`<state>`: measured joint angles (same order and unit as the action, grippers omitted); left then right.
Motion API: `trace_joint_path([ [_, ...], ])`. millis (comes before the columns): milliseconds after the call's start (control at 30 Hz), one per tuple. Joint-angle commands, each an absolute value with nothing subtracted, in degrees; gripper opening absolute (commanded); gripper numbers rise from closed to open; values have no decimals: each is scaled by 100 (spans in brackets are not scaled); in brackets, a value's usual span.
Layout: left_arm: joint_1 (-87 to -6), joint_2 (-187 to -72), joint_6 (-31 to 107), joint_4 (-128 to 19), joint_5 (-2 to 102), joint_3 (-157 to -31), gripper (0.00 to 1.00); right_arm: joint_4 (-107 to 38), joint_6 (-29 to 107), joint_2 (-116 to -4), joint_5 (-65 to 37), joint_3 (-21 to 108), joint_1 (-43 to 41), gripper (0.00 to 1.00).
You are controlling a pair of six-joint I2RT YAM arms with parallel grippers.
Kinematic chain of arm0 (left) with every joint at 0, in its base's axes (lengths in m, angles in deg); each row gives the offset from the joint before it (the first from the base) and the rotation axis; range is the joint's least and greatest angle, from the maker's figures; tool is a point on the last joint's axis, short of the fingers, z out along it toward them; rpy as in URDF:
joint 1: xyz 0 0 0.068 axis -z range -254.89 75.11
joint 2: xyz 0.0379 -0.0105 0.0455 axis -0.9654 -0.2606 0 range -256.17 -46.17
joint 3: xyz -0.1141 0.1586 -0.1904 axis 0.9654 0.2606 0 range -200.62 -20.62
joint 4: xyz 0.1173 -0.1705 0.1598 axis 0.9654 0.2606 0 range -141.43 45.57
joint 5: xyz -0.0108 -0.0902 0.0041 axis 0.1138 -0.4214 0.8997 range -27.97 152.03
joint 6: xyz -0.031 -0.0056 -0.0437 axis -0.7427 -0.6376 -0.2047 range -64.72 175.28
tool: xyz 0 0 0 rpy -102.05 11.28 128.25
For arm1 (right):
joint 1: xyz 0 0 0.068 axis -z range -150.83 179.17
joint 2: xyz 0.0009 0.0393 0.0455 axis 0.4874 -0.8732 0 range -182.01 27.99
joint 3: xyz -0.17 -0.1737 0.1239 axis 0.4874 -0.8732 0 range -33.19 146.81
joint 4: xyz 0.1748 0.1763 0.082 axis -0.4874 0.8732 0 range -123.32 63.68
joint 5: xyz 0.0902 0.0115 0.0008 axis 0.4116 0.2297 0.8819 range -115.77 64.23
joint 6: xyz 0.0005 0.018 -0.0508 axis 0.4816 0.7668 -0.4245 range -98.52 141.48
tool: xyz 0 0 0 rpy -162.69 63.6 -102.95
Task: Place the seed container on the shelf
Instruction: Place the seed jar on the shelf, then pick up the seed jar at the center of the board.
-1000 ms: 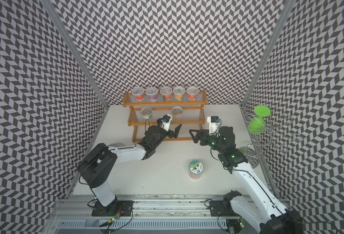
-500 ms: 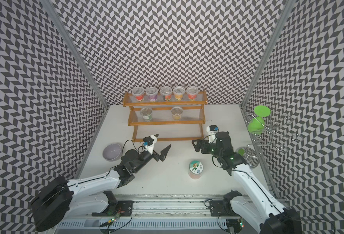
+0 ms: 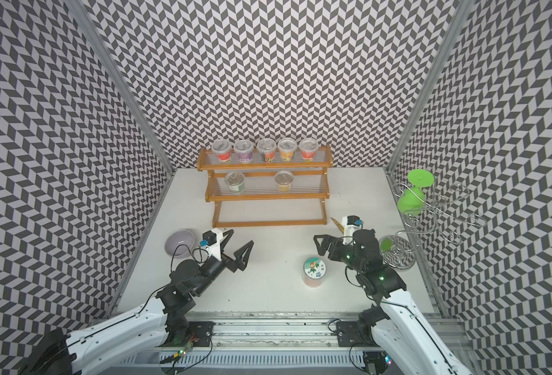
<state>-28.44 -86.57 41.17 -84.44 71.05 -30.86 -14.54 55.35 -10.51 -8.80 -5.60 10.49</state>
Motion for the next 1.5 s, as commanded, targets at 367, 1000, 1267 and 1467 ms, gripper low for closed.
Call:
trace_joint_path([
  [367, -2836, -8883, 3462, -8320, 5069, -2754, 100, 117, 6160, -1730, -2147, -278, -610, 97],
  [1000, -2816, -10127, 3871, -8168, 5142, -3334, 100, -240, 6206, -3633, -3574, 351, -2258, 91],
  [1267, -2817, -10005, 3797, -7917, 5846, -3288, 100, -451, 5809, -3939, -3743, 662, -2354, 86],
  [1467, -2827, -9918, 3368, -7562, 6680, -3236, 100, -1161, 5772, -3968, -3951, 843, -2348, 85],
])
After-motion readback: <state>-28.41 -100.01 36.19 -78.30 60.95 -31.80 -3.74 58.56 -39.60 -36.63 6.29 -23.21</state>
